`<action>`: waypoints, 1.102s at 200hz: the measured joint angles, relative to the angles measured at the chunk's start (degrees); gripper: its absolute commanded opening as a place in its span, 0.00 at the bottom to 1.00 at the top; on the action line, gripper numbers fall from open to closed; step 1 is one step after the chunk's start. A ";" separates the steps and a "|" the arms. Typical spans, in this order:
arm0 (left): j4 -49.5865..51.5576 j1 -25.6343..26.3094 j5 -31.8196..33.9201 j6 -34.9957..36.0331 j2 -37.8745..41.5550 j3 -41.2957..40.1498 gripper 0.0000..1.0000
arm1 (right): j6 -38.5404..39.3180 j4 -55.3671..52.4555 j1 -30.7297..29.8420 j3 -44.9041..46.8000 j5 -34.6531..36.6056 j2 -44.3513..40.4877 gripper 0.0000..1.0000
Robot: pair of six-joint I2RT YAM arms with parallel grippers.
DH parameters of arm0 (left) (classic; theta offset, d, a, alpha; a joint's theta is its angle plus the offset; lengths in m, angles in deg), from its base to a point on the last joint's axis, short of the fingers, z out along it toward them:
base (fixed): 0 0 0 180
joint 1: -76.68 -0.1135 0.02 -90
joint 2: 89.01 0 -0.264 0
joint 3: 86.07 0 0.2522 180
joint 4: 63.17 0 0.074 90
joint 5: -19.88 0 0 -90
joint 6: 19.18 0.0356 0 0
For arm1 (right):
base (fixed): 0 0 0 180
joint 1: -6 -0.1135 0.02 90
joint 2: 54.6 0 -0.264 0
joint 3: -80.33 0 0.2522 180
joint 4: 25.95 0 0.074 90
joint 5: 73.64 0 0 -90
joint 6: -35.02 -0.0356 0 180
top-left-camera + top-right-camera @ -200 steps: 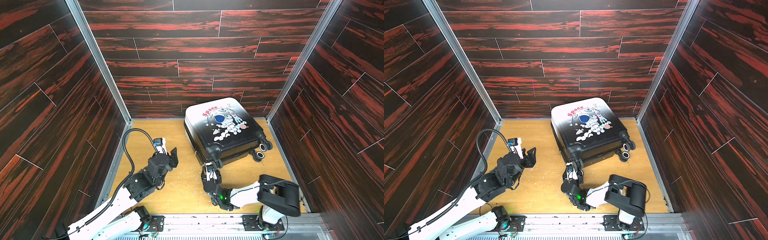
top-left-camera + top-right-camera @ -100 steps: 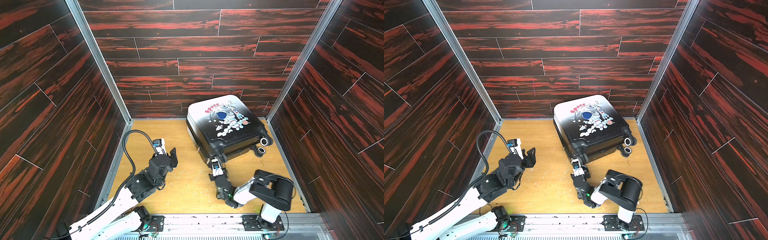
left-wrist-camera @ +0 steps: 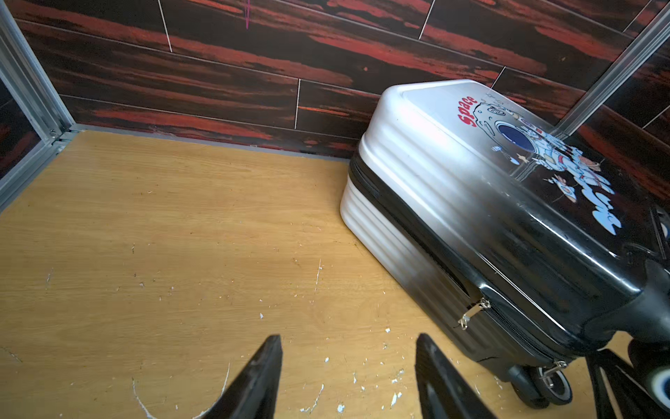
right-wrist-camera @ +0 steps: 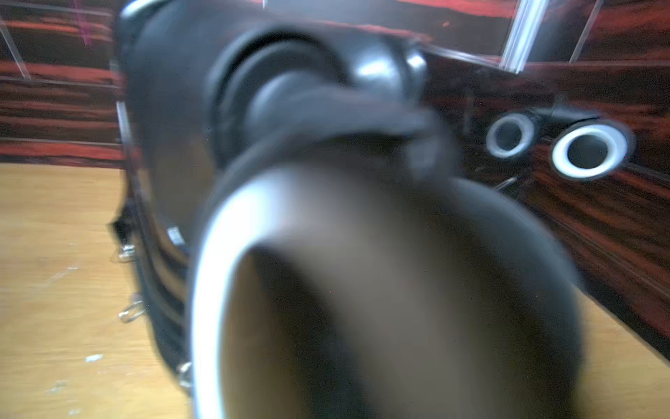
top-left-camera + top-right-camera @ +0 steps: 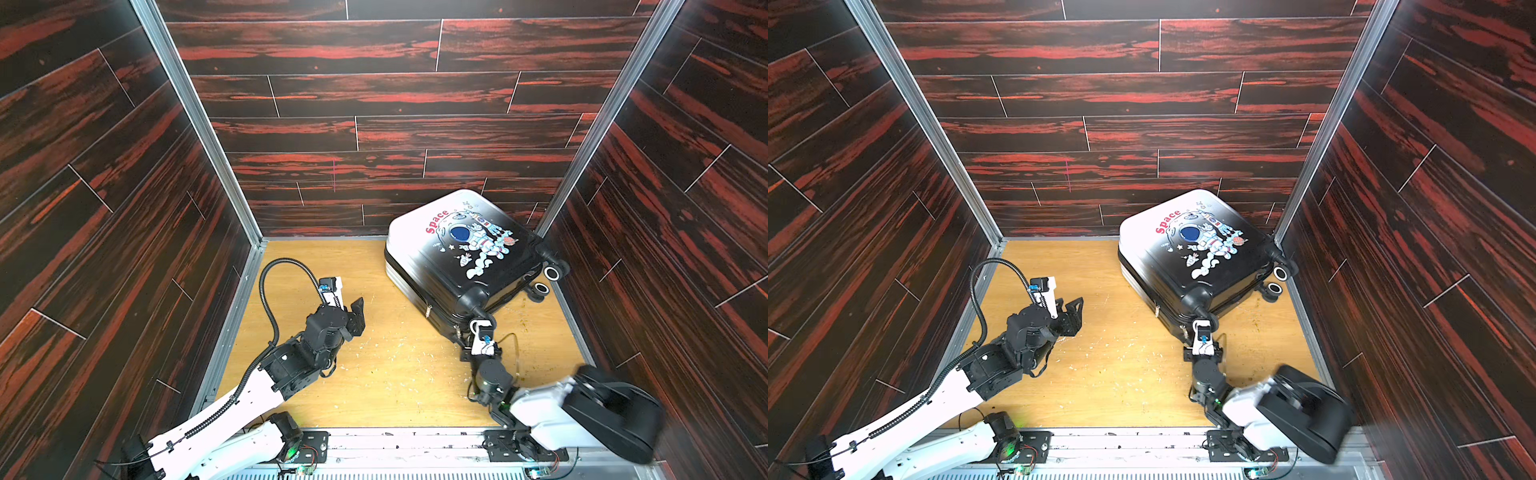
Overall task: Open the suitcase zippers
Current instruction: Adjust the suitcase at the center of the board.
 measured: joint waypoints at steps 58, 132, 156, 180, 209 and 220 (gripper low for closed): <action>1.66 0.00 -0.92 0.09 1.62 1.36 0.62 | 0.90 6.10 -7.34 1.38 0.70 2.89 0.42; 1.40 0.00 -2.03 1.62 2.62 1.38 0.64 | 9.27 17.64 -9.99 -3.45 4.13 16.74 0.54; -0.02 -0.04 -4.83 1.68 1.27 1.01 0.65 | 16.96 15.39 -16.50 -5.95 4.04 8.96 0.55; -3.45 0.13 -8.57 0.76 -1.25 -1.31 0.66 | 13.31 -10.47 -23.65 -16.02 0.09 -6.58 0.54; -9.42 2.21 -11.02 0.66 -5.55 -5.90 0.68 | -5.81 -53.51 -20.63 -35.52 -7.30 -21.27 0.54; -12.68 4.28 -10.97 1.18 -7.26 -8.09 0.70 | -10.95 -66.18 -16.17 -43.01 -11.10 -22.93 0.55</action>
